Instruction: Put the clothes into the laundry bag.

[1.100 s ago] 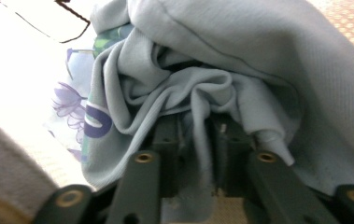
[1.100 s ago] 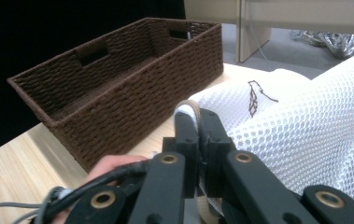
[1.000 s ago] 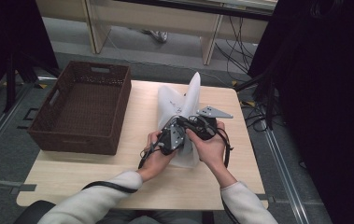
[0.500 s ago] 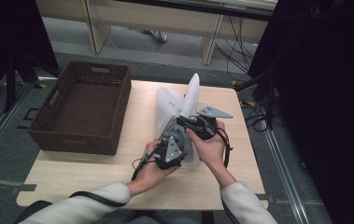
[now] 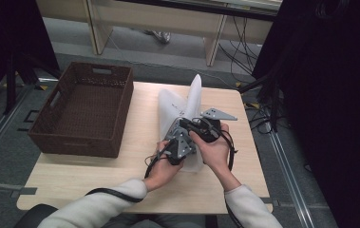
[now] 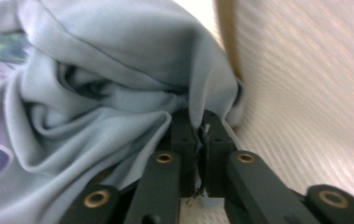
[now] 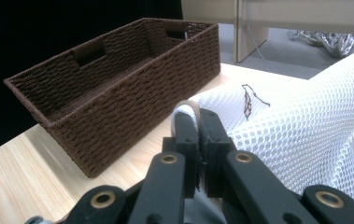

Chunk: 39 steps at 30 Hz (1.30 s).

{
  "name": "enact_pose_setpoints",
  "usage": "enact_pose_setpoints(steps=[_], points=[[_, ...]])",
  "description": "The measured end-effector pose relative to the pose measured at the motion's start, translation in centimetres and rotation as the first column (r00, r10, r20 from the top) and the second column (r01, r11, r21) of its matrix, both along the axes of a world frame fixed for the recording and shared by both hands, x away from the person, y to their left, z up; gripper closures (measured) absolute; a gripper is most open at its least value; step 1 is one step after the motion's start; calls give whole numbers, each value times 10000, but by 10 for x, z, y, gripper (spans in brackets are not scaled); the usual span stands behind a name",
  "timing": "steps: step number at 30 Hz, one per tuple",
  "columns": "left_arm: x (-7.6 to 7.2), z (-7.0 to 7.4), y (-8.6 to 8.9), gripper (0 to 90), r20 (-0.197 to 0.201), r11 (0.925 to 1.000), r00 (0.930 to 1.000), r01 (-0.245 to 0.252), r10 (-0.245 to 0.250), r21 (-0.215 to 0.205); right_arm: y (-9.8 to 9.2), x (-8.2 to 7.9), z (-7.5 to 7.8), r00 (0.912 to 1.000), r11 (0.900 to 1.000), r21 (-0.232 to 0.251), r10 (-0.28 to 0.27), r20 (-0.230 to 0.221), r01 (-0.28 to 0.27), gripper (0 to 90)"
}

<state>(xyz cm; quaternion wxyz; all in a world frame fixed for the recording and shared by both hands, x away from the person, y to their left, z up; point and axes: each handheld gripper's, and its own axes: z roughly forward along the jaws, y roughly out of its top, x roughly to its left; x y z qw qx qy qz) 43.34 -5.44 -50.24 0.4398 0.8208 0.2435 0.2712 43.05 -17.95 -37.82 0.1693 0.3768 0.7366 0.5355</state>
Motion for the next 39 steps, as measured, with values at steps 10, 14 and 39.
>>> enact_pose_setpoints(steps=[10,14,39], points=[[6,19,-5,858,1008,9940,9895,-997,1039,-455,0,-3,4,9996,9998,196,-6,-287,11,882],[8,15,-7,850,1362,9919,9849,-966,1072,-819,-2,-1,4,9998,9999,123,-93,151,91,882],[25,11,-8,829,1760,9863,9737,-1280,1449,-1039,1,-9,14,9996,9976,654,233,-188,-220,884]])
